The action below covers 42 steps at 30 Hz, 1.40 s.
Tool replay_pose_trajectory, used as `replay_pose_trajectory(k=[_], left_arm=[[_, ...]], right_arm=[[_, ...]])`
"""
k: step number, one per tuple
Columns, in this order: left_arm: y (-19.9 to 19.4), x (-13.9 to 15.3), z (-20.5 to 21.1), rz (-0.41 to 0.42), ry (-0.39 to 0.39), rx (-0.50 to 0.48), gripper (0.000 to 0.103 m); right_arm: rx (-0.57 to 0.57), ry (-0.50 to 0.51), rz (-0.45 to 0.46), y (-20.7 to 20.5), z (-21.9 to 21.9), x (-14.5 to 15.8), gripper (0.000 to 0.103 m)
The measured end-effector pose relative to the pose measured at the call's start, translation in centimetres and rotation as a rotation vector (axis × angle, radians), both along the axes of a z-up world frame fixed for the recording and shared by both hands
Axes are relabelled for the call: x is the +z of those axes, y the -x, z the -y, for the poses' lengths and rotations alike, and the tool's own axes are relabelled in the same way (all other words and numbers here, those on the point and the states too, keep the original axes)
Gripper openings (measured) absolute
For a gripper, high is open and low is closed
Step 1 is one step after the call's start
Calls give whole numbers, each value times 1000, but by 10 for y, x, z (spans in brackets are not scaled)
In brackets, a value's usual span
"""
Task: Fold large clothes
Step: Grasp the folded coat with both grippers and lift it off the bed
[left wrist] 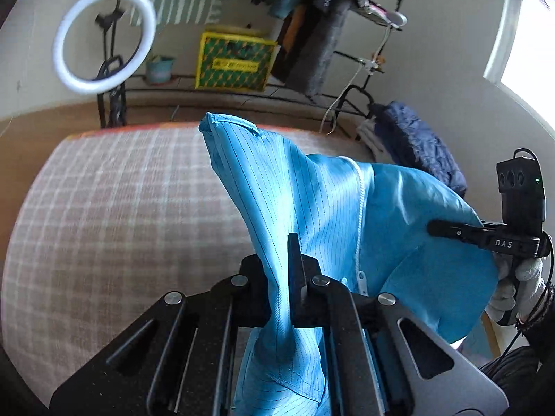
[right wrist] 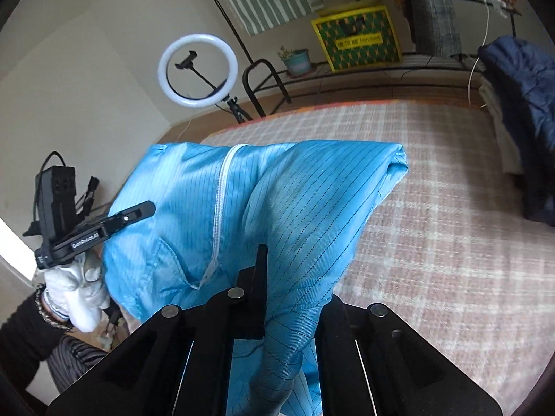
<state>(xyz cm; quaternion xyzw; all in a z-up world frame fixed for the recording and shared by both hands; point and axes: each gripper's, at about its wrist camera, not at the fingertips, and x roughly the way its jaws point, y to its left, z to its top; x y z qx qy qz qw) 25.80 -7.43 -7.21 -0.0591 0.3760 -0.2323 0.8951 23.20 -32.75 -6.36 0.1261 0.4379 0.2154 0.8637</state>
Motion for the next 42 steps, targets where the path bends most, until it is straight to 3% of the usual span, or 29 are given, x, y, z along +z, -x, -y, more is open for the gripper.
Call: replay_pose_trajectory(k=[10, 25, 32, 42], left_arm=[[30, 37, 91, 93, 23, -137, 4], [8, 66, 243, 108, 100, -303, 4], [-36, 82, 314, 139, 138, -338, 4], [-131, 100, 409, 217, 184, -331, 4]], right_arm=[[-85, 76, 78, 39, 59, 52, 4], [-265, 206, 140, 68, 190, 102, 4], [-332, 301, 177, 38, 247, 122, 3], [-424, 434, 251, -51, 332, 157, 3]])
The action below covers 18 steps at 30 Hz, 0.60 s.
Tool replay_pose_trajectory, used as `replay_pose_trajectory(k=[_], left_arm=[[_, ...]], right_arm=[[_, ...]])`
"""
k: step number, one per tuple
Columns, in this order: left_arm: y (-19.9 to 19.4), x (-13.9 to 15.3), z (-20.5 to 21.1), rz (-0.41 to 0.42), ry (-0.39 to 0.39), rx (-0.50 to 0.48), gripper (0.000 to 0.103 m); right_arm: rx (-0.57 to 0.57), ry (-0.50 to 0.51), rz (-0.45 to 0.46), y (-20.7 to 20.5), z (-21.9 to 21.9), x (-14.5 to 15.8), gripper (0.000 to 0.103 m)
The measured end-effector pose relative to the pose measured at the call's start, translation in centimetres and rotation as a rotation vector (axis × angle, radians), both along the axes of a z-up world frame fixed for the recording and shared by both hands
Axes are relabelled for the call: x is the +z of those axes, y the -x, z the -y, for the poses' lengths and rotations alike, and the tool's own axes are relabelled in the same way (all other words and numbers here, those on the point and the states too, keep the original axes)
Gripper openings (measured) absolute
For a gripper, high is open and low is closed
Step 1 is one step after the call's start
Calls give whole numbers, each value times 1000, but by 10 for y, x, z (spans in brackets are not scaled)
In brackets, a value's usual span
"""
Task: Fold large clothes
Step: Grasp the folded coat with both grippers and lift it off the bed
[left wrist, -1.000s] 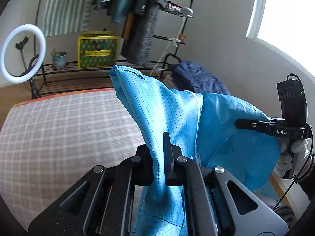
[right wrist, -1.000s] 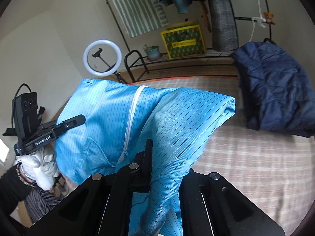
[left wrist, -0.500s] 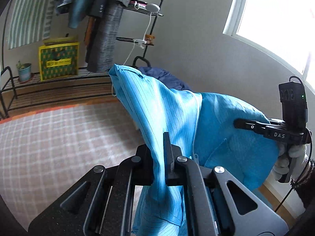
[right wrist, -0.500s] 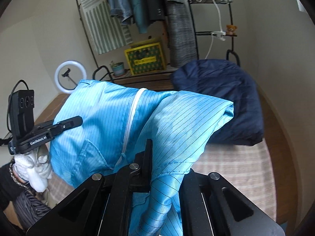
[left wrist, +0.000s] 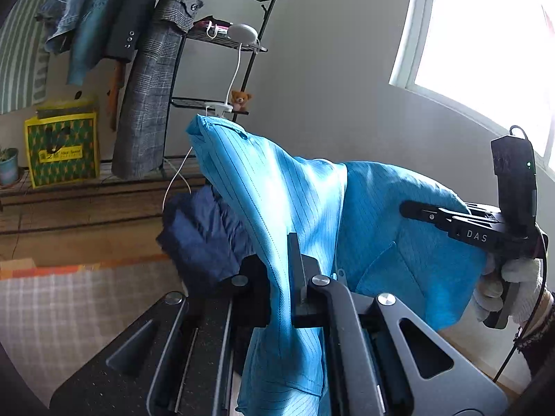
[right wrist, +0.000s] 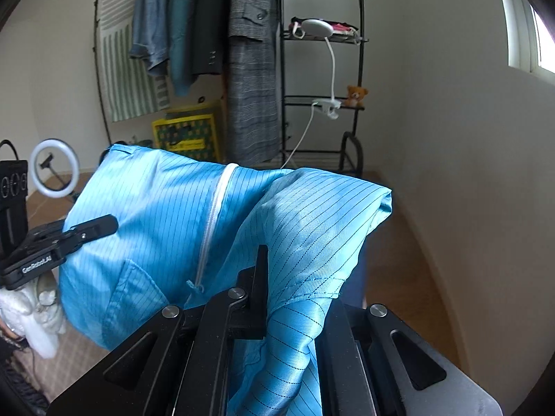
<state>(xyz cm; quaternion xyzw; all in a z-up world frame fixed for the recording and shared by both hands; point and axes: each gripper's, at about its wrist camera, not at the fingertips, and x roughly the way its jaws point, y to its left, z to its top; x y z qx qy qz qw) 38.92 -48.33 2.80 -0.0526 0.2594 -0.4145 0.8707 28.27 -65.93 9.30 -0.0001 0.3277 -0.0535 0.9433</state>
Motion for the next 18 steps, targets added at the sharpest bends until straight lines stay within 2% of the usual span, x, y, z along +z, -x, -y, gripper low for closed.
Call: replay_pose_trajectory(k=[9, 12, 16, 18], left_arm=[[-70, -16, 56, 58, 31, 79, 4], [-97, -41, 61, -11, 45, 105, 4], [-129, -82, 62, -99, 25, 153, 4], [-141, -96, 57, -148, 31, 165, 4]], right_arm=[[-29, 166, 36, -90, 31, -1, 3], [-27, 204, 46, -115, 38, -17, 3], [-34, 205, -5, -142, 49, -60, 4], [-68, 205, -43, -152, 57, -79, 10]])
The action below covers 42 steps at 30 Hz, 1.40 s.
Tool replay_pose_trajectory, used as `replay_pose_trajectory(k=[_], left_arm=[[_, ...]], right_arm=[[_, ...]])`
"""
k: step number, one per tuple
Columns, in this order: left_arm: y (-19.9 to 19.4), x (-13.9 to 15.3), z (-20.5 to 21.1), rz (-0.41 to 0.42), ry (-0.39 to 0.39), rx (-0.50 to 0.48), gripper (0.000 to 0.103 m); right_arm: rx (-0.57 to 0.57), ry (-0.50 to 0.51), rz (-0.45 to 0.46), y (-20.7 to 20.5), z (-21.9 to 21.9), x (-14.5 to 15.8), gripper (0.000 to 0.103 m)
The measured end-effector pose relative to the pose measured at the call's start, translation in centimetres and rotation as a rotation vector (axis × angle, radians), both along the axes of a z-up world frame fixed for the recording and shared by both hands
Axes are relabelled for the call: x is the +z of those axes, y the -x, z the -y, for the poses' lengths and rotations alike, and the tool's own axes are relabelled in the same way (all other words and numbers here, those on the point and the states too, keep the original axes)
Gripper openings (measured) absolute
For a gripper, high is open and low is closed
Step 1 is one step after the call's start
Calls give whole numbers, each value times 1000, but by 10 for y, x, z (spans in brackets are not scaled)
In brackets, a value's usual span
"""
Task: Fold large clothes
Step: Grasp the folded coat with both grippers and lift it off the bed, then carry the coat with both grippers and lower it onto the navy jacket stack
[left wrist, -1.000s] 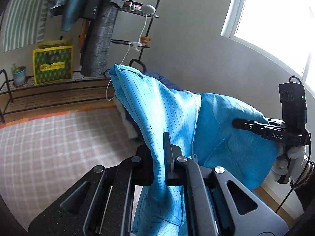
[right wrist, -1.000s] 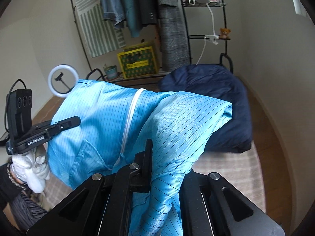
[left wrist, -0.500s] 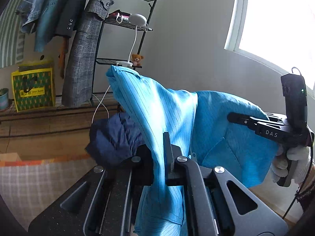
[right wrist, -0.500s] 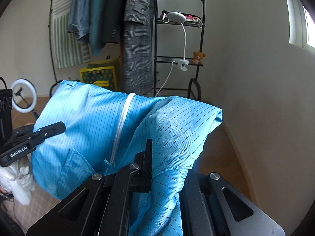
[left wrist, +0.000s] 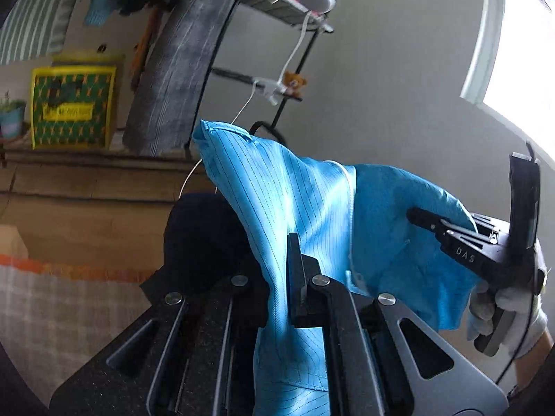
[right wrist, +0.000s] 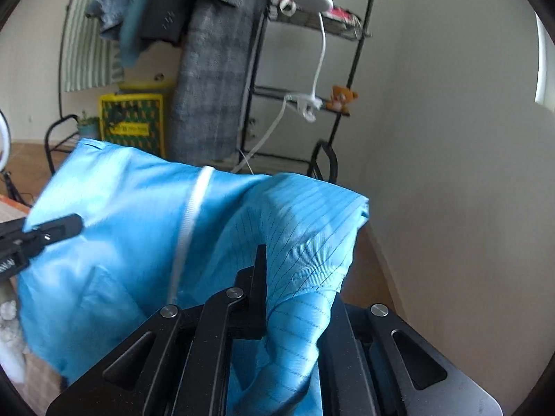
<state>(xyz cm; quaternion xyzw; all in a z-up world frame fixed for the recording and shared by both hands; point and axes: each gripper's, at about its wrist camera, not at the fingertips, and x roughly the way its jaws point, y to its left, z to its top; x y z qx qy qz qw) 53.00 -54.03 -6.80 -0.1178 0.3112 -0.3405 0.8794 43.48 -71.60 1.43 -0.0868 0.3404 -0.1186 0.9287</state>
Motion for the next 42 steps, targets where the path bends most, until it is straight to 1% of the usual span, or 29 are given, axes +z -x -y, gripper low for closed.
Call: replay_pose_trajectory(k=[1, 3, 4, 5, 6, 8, 9, 10, 11, 12, 13, 14, 16, 17, 19, 23, 26, 28, 31, 32, 36, 38, 39, 42], left_arm=[[-6, -6, -2, -22, 2, 2, 5], [-13, -14, -5, -36, -17, 24, 12], [-14, -16, -6, -37, -28, 30, 14], [-14, -17, -6, -38, -34, 33, 18], [-15, -18, -6, -35, -40, 39, 20], [-15, -15, -6, -18, -48, 50, 21], [-14, -13, -6, -6, -52, 58, 21], [-13, -13, -3, 12, -73, 67, 22], [-14, -15, 1, 19, -111, 71, 23], [-16, -19, 7, 15, -157, 67, 24], [-16, -23, 10, 11, -185, 62, 24], [-15, -24, 9, 10, -189, 64, 24], [-10, -20, 1, 9, -181, 78, 24], [-9, -17, -4, 6, -173, 85, 24], [-4, -8, -16, -3, -155, 90, 24], [14, 17, -39, 21, -155, 95, 24], [33, 37, -58, 30, -153, 91, 24], [51, 53, -72, 44, -149, 87, 24], [76, 76, -90, 57, -140, 78, 24], [84, 83, -94, 63, -139, 77, 24], [127, 123, -120, 107, -125, 68, 24], [151, 144, -132, 138, -129, 65, 24], [164, 154, -140, 152, -131, 62, 24], [199, 180, -161, 190, -139, 56, 24]], right_arm=[[-34, 9, -17, -3, 5, -8, 14], [-98, 24, -31, -7, 15, -18, 29], [-129, 22, -37, -7, 21, -22, 34], [-163, 20, -50, -8, 27, -26, 37], [-189, 24, -63, -10, 32, -29, 37], [-232, 27, -89, -8, 38, -37, 37], [-243, 20, -102, -7, 41, -41, 39], [-256, 11, -115, -6, 45, -44, 42], [-270, 3, -125, -4, 49, -47, 54], [-290, -8, -126, 0, 53, -49, 63], [-311, -22, -125, 3, 58, -52, 63], [-323, -39, -123, 7, 61, -52, 63], [-328, -68, -100, 17, 62, -46, 63], [-326, -63, -94, 21, 61, -43, 63], [-331, -51, -71, 32, 58, -32, 63], [-299, -99, 4, 66, 47, -7, 63], [-282, -96, 19, 90, 30, 15, 63], [-264, -95, 23, 95, 19, 27, 63], [-239, -89, 42, 119, -4, 49, 63], [-232, -91, 47, 119, -9, 53, 63], [-219, -87, 78, 137, -34, 81, 63], [-209, -101, 96, 158, -50, 98, 63], [-205, -101, 104, 159, -55, 103, 63], [-180, -93, 133, 189, -82, 125, 63]])
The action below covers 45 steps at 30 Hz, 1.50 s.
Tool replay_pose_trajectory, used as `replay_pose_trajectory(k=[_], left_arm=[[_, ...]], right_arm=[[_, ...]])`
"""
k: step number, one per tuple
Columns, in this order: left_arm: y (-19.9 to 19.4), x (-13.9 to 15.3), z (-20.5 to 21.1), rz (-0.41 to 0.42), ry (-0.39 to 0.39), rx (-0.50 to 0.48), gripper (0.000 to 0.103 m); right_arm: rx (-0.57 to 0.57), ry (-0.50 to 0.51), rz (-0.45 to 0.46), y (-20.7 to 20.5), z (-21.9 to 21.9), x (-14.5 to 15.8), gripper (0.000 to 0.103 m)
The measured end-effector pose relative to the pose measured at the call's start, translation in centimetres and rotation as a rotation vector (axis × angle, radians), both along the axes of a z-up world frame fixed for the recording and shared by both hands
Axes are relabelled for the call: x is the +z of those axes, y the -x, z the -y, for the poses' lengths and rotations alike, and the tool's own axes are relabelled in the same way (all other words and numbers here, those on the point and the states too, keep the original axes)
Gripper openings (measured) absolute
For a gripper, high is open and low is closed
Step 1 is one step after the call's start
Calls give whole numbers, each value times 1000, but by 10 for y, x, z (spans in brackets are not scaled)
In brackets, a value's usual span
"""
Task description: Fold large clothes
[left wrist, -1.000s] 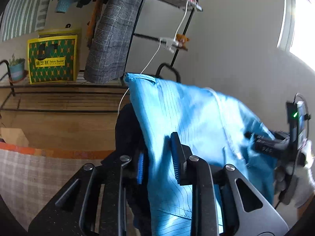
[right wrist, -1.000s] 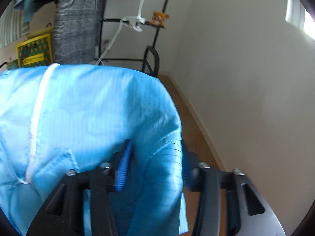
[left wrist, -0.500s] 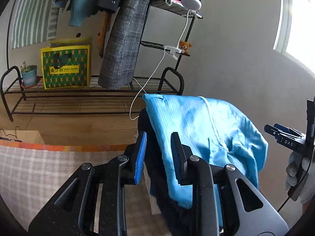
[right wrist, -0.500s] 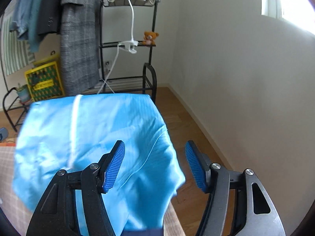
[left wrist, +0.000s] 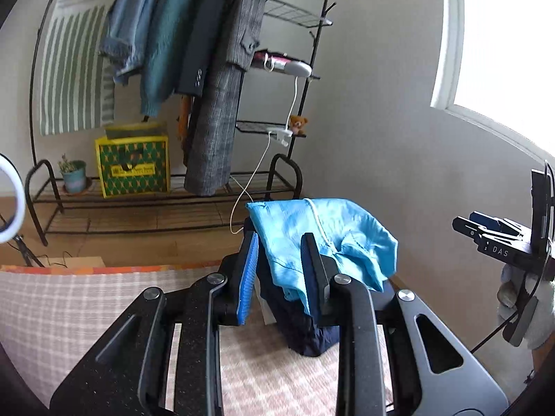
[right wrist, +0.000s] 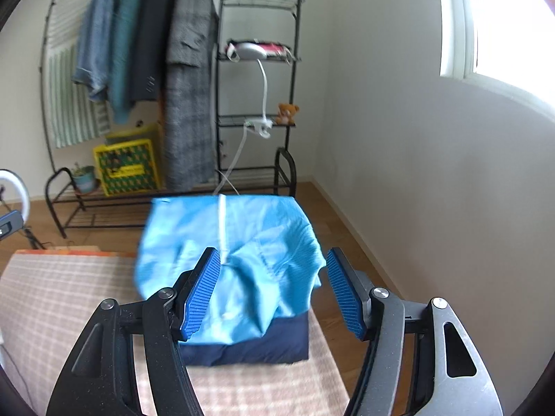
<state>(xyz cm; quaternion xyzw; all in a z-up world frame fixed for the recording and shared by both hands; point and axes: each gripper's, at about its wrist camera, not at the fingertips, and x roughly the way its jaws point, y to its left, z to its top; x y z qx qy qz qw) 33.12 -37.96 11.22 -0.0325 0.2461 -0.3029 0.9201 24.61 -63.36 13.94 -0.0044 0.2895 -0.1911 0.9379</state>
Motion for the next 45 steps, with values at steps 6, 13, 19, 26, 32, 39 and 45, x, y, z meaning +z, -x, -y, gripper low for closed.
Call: replay_pose_trajectory(k=[6, 13, 19, 26, 32, 39, 45], left_arm=[[73, 45, -40, 68, -6, -15, 24], [148, 81, -77, 150, -19, -41, 34], [189, 83, -98, 188, -36, -45, 60], [227, 62, -120, 183, -57, -63, 86], [243, 35, -138, 162, -57, -59, 100], [243, -8, -153, 132, -107, -16, 103], [232, -52, -163, 67, -123, 15, 103]], right_arm=[[50, 19, 62, 62, -57, 50, 63], [81, 68, 105, 121, -109, 90, 63], [83, 47, 115, 152, -131, 90, 63], [104, 8, 95, 172, -162, 57, 70], [74, -3, 104, 193, -192, 20, 83], [16, 40, 73, 193, -222, -27, 83], [-8, -21, 75, 187, -230, -64, 84]])
